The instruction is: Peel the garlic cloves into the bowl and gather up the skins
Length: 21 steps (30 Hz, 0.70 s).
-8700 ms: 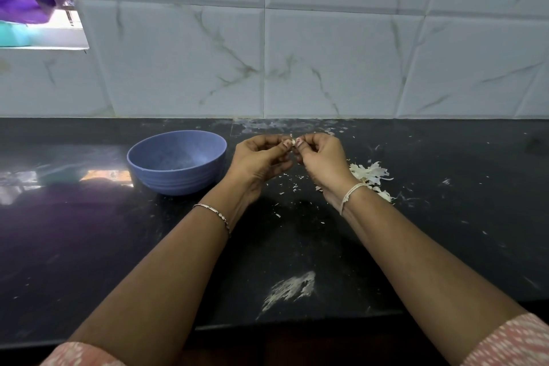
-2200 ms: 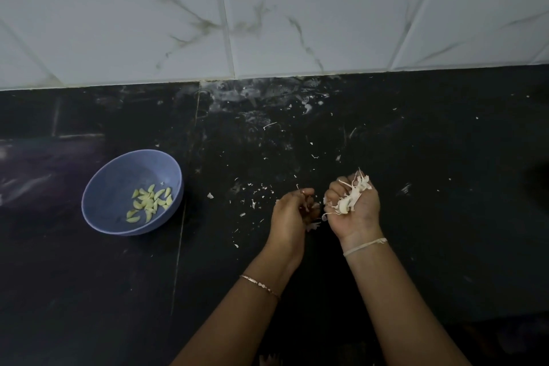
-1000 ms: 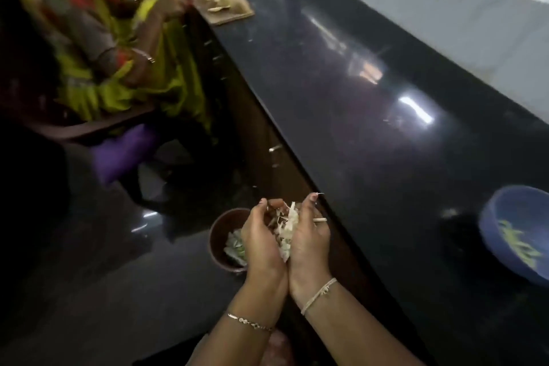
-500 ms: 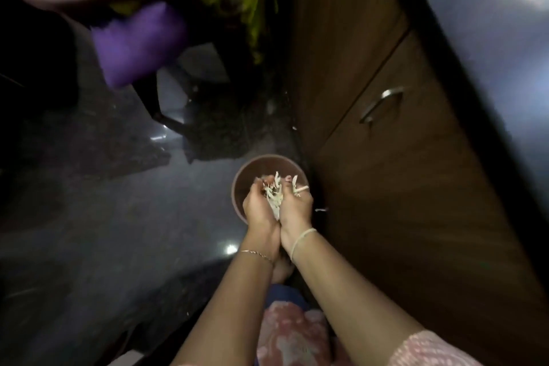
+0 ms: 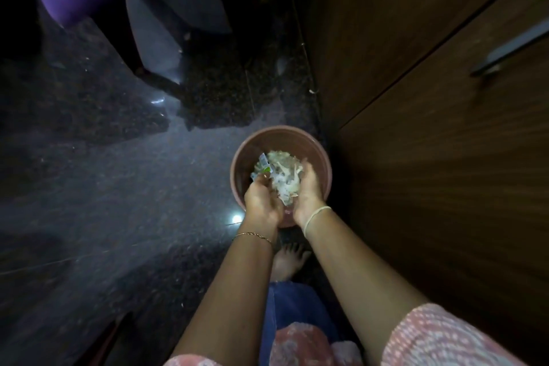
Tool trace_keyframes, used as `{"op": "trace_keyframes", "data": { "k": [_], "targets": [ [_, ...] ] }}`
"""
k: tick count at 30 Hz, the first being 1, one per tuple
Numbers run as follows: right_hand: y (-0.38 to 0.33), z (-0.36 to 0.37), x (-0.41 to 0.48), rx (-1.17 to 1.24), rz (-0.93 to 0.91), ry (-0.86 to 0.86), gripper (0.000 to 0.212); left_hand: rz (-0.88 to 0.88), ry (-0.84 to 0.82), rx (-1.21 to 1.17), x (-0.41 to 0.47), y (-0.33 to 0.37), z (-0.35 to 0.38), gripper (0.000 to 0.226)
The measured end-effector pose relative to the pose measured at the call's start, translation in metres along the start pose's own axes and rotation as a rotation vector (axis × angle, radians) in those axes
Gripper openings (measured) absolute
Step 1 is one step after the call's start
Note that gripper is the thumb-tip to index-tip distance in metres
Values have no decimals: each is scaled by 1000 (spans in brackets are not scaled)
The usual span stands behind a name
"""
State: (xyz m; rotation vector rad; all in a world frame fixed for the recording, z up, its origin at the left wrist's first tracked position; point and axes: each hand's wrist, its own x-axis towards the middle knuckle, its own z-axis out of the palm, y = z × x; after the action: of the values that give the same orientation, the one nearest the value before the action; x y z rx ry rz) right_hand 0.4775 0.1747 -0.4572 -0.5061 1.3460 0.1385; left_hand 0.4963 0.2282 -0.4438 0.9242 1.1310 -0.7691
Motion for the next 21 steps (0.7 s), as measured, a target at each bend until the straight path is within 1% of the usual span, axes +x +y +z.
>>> {"op": "trace_keyframes", "data": {
  "k": [1, 2, 4, 5, 6, 8, 10, 12, 14, 16, 17, 19, 20, 21],
  "targets": [
    [-4, -3, 2, -40, 10, 15, 49, 1, 7, 29, 4, 1, -1, 36],
    [-5, -6, 5, -94, -8, 66, 44, 10, 10, 65, 7, 1, -3, 36],
    [-5, -10, 8, -186, -143, 171, 21, 33, 14, 125, 9, 2, -5, 34],
    [-5, -10, 9, -198, -200, 177, 10, 48, 19, 142, 11, 2, -6, 30],
    [-4, -9, 7, -196, -238, 164, 4, 73, 29, 153, 13, 2, -7, 25],
    [-3, -8, 11, -241, -306, 190, 18, 129, 60, 175, 16, 2, -8, 19],
    [-3, -8, 10, -364, -398, 272, 36, 166, 56, 183, 18, 2, -9, 18],
    [-6, -8, 5, -494, -465, 326, 41, 187, 47, 194, 15, 3, -7, 14],
    [-8, -11, 3, -565, -494, 336, 38, 212, 61, 189, 12, 2, -6, 15],
    [-11, -12, 3, -603, -502, 280, 31, 220, 61, 204, 12, 1, -8, 13],
    [-10, -13, 5, -617, -494, 234, 29, 215, 55, 207, 11, 2, -8, 18],
    [-8, -16, 13, -606, -464, 157, 28, 171, 39, 205, 10, 3, -10, 36],
    [-8, -17, 13, -575, -446, 132, 24, 159, 36, 212, 9, 3, -12, 37],
    [-9, -18, 9, -538, -437, 123, 19, 163, 44, 223, 7, 3, -13, 30]
  ]
}}
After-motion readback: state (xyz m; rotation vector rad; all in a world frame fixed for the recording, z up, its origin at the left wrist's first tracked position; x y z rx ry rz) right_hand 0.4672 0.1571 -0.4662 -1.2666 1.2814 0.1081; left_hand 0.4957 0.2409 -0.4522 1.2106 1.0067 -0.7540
